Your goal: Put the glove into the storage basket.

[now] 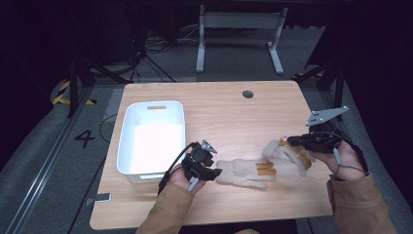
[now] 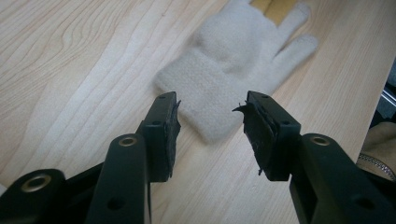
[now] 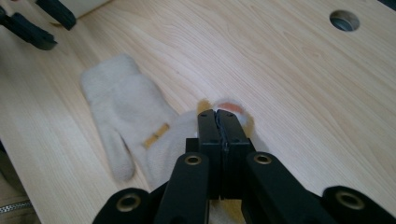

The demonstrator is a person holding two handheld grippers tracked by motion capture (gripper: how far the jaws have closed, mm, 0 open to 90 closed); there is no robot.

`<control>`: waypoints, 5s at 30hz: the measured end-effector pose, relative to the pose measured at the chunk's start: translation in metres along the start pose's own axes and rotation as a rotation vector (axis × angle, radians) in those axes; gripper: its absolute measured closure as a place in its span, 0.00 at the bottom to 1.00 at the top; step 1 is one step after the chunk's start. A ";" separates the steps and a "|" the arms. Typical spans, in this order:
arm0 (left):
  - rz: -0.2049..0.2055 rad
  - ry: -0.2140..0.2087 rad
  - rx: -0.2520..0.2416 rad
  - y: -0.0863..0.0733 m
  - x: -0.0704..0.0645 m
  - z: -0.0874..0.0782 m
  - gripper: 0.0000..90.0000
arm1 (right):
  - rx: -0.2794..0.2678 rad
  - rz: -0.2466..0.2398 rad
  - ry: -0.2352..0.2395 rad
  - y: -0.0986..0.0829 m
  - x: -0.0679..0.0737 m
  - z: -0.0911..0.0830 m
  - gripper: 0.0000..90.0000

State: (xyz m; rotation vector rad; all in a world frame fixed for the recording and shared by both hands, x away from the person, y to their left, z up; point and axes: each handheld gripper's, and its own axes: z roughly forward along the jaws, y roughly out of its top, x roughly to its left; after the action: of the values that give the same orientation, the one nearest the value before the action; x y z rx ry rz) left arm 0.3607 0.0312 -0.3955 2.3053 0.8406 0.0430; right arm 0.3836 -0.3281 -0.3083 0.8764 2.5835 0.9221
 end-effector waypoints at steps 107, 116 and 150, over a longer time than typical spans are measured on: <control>0.047 -0.047 0.042 0.003 -0.008 0.008 0.53 | 0.180 -0.268 0.261 0.017 0.064 0.108 0.66; 0.068 -0.048 0.007 0.008 -0.011 0.007 0.41 | 0.035 -0.189 0.219 0.015 0.053 0.079 0.62; 0.100 -0.083 -0.034 0.024 -0.013 0.019 0.19 | -0.237 0.257 -0.192 -0.046 -0.024 0.020 0.48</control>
State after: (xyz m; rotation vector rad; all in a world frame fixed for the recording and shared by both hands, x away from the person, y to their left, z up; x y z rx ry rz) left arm 0.3683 -0.0014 -0.3928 2.2991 0.6779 0.0058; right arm 0.3897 -0.3617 -0.3521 1.1816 2.1808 1.1233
